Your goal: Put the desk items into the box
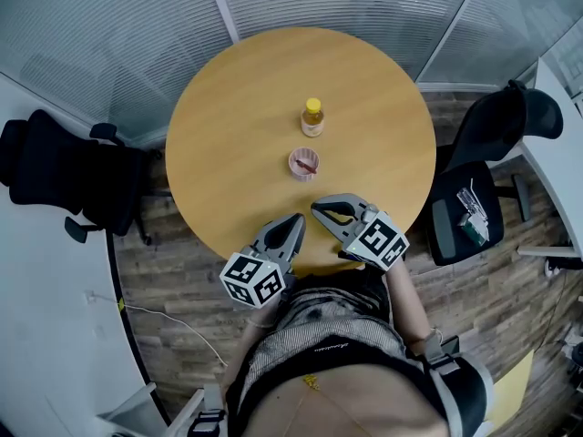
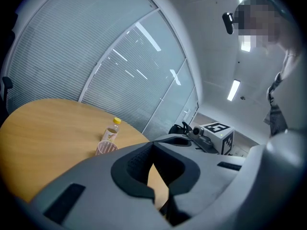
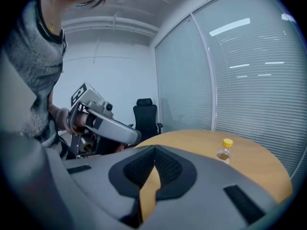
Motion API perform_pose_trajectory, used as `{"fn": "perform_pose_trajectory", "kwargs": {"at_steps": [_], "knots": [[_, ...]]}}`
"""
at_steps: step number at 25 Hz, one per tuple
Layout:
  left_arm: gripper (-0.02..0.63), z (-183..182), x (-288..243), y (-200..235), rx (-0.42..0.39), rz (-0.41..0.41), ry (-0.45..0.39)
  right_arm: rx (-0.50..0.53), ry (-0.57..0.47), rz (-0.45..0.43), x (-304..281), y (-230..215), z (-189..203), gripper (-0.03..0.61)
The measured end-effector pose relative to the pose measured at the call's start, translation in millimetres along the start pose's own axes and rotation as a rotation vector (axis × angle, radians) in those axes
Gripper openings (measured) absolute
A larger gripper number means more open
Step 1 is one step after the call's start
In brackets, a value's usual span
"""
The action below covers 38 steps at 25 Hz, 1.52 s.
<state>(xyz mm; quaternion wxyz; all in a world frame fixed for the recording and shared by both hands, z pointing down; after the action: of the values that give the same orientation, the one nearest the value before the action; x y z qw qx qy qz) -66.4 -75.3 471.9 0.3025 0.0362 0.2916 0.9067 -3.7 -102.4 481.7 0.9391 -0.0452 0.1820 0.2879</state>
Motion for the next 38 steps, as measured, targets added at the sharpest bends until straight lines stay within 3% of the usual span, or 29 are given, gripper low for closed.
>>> {"fn": "perform_pose_trajectory", "kwargs": {"at_steps": [6, 11, 18, 38], "knots": [[0.002, -24.1, 4.2, -6.8, -0.056, -0.002, -0.046, -0.038, -0.118, 0.01, 12.7, -0.2, -28.8, 0.021], [0.002, -47.1, 10.1, -15.0, -0.123, -0.009, -0.087, -0.009, -0.204, 0.025, 21.7, 0.5, -50.8, 0.021], [0.002, -73.1, 14.7, -32.0, -0.167, 0.016, -0.129, -0.09, -0.305, 0.047, 34.0, -3.1, -82.1, 0.021], [0.002, -67.8, 16.6, -30.5, -0.155, 0.03, -0.116, -0.026, -0.289, 0.064, 31.1, -2.6, -78.6, 0.021]]}}
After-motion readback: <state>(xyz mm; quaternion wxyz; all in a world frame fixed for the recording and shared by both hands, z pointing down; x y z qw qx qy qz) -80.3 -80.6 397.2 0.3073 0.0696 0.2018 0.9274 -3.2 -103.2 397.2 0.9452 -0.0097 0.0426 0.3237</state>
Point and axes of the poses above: the fingertips, and each gripper's own axes: x backward along the fingers, y to its left, z out of its underside, the point moved 3 cm from there along x, backward along the fingers, and after that the axes turned 15 degrees about z, right-handed, at the moved point
